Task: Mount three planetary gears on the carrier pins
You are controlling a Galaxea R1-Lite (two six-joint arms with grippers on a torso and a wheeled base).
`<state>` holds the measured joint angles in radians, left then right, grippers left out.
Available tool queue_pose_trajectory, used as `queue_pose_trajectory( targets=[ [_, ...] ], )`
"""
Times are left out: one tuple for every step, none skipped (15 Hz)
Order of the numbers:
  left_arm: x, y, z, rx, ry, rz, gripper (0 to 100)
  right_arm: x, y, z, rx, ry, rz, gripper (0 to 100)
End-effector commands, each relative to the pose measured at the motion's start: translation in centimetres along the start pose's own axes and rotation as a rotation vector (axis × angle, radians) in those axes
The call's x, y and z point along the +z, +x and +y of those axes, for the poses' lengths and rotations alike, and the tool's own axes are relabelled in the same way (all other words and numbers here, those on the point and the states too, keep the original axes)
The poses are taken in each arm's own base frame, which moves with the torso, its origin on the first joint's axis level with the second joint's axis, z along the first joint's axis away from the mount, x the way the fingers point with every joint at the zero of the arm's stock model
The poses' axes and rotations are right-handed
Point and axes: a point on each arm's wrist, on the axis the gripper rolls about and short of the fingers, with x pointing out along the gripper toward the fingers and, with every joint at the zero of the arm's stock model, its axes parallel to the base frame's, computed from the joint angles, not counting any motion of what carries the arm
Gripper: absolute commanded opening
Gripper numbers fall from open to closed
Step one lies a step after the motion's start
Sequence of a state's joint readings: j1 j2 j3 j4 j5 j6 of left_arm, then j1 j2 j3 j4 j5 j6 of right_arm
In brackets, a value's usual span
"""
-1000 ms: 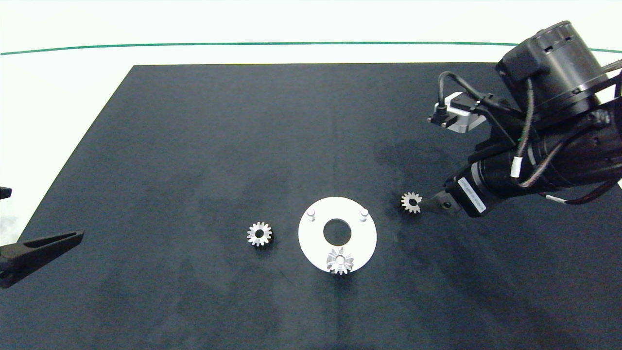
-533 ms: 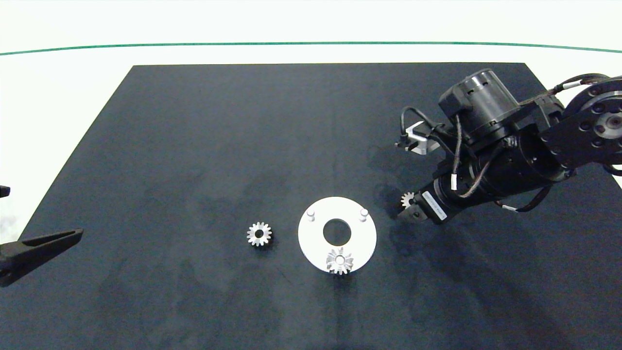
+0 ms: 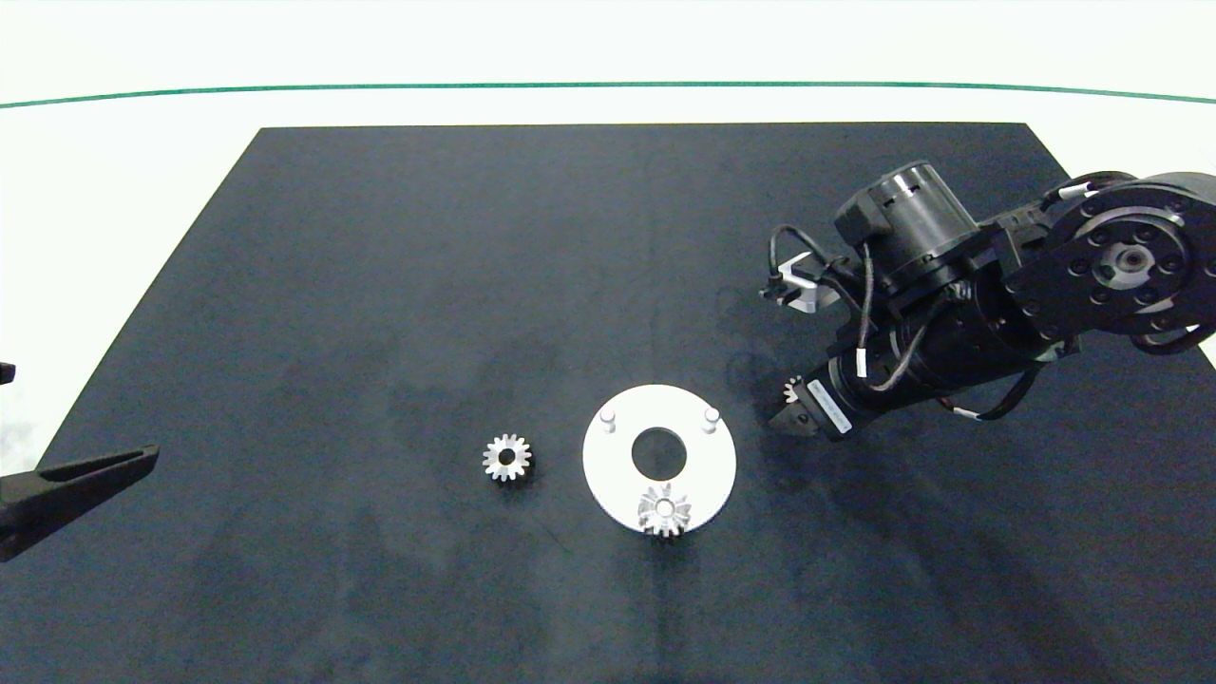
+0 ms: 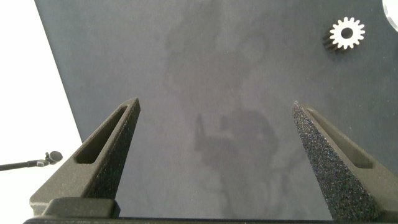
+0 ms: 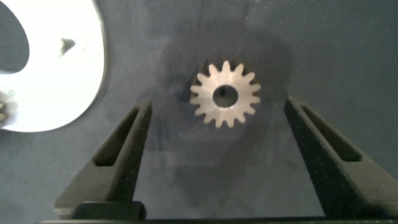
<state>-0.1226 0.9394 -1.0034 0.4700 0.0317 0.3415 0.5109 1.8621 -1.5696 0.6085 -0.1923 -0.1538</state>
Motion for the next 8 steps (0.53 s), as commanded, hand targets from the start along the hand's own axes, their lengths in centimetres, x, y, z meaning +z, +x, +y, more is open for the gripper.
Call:
queue_pose_trajectory(
  targets=[
    [0.0, 0.01, 0.01, 0.001, 0.002, 0.003, 100, -0.03, 0.51, 0.05, 0.0, -0.002, 0.012, 79],
    [0.07, -0.04, 0.04, 0.002, 0.002, 0.0, 100, 0.02, 0.72, 0.08, -0.001, -0.002, 0.009, 76],
    [0.06, -0.08, 0.04, 0.003, 0.002, -0.002, 100, 0.13, 0.79, 0.02, -0.003, 0.002, -0.001, 75],
    [0.07, -0.04, 0.04, 0.002, 0.002, 0.0, 100, 0.18, 0.86, -0.03, -0.005, 0.004, -0.005, 73],
    [0.07, -0.04, 0.04, 0.002, 0.002, 0.0, 100, 0.17, 0.99, 0.0, -0.004, 0.003, -0.002, 70],
    [0.07, -0.04, 0.04, 0.002, 0.002, 0.0, 100, 0.18, 1.05, 0.01, -0.004, 0.003, -0.002, 69],
    [0.07, -0.04, 0.04, 0.002, 0.002, 0.0, 100, 0.18, 1.11, 0.02, -0.004, 0.003, -0.001, 67],
    [0.07, -0.04, 0.04, 0.002, 0.002, 0.0, 100, 0.08, 1.19, 0.0, -0.004, 0.003, 0.004, 64]
  ],
)
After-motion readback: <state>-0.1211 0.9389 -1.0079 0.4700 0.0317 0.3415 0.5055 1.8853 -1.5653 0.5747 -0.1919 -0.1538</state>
